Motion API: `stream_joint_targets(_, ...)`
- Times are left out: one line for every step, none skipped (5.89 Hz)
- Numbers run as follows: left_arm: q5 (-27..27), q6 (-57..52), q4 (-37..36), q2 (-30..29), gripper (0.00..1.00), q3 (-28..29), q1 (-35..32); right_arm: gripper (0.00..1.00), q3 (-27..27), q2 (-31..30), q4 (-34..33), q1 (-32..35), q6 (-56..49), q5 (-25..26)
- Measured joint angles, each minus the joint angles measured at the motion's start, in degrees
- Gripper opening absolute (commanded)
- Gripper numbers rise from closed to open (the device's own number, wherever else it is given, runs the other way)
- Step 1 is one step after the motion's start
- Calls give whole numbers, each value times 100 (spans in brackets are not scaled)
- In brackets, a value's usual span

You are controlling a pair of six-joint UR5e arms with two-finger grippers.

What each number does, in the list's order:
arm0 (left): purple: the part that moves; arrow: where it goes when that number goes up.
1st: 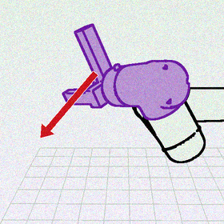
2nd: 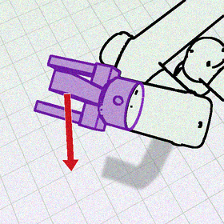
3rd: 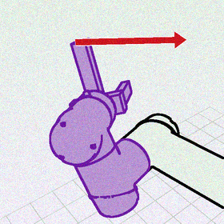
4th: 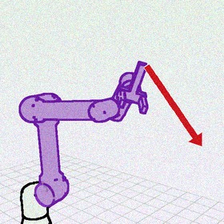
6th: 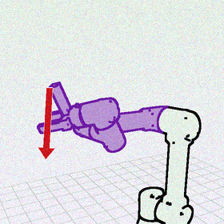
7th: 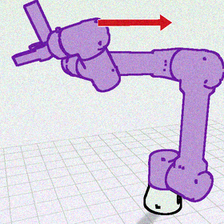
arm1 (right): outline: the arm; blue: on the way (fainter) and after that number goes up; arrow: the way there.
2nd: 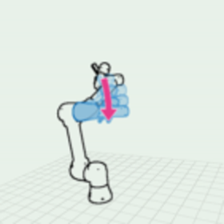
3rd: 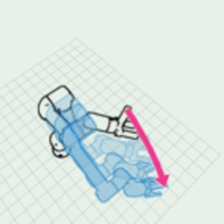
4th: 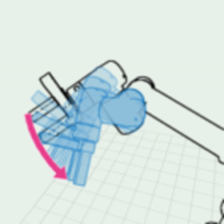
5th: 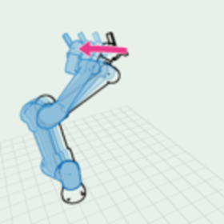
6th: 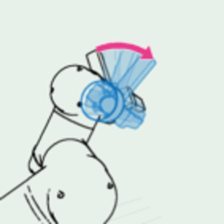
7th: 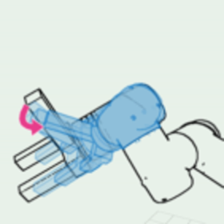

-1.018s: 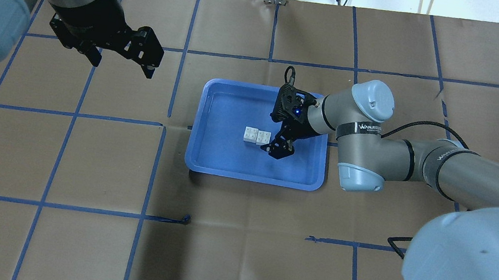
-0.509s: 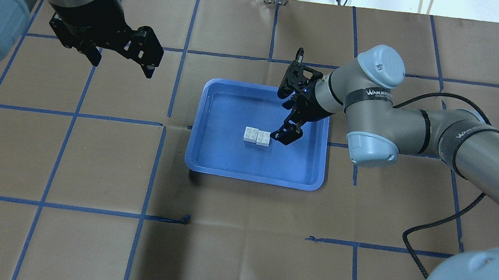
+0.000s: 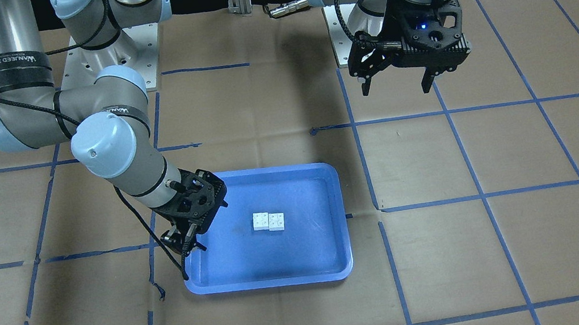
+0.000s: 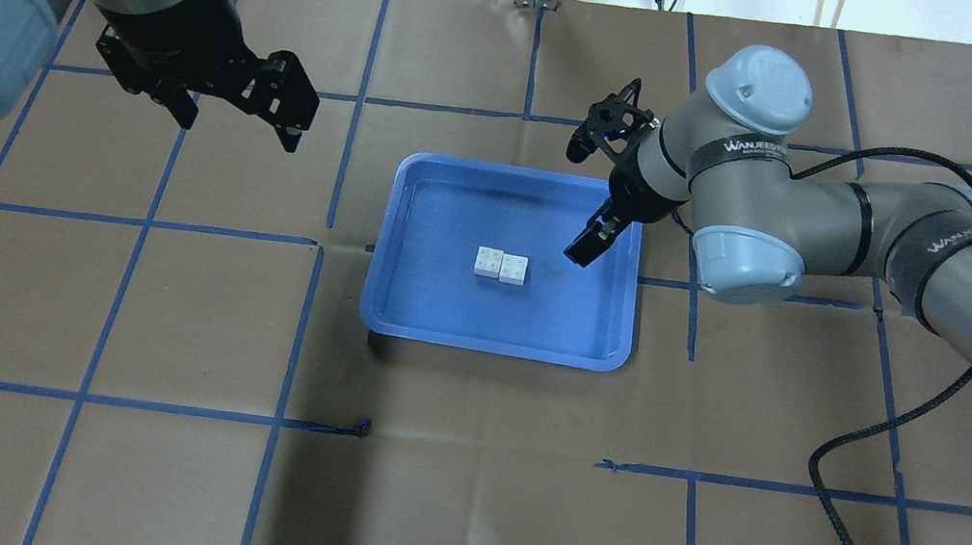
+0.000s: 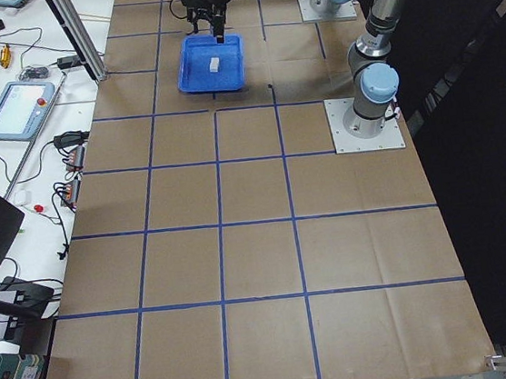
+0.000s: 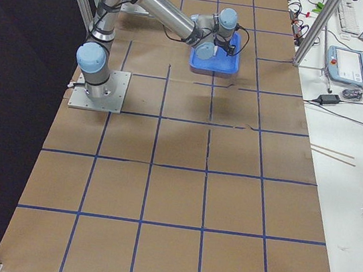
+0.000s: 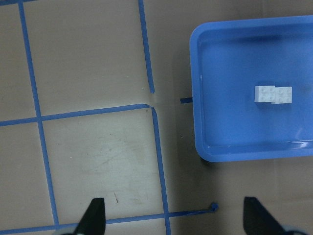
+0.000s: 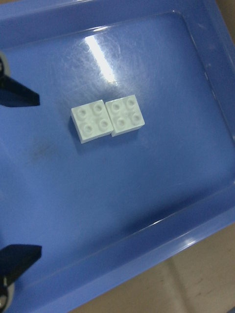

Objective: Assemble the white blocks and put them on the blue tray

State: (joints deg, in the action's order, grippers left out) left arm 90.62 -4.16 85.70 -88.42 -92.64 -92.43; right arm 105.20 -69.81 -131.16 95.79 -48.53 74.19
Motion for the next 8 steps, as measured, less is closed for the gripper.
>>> stream_joint_targets(0, -2, 0, -3, 99, 4, 4, 100, -119, -130, 268, -24, 602, 230)
stream_joint_targets(0, 1, 0, -7, 99, 6, 6, 100, -332, -250, 592, -60, 1210, 473)
stream_joint_targets(0, 0, 0, -6, 99, 8, 9, 100, -633, -356, 1126, -140, 1724, 621)
stream_joint_targets(0, -4, 0, -3, 99, 9, 13, 100, -950, -445, 1713, -220, 2226, 732)
stream_joint_targets(0, -6, 0, -1, 99, 7, 14, 100, -1225, -527, 2263, -267, 2794, 931)
stream_joint_targets(0, -6, 0, 0, 99, 3, 14, 100, -1435, -622, 2763, -298, 3392, 1111)
stream_joint_targets(0, -4, 0, 0, 99, 1, 15, 100, -1602, -741, 3140, -322, 3818, 1183)
stream_joint_targets(0, 0, 0, 0, 99, 1, 15, 100, -1806, -865, 3542, -356, 4115, 1222)
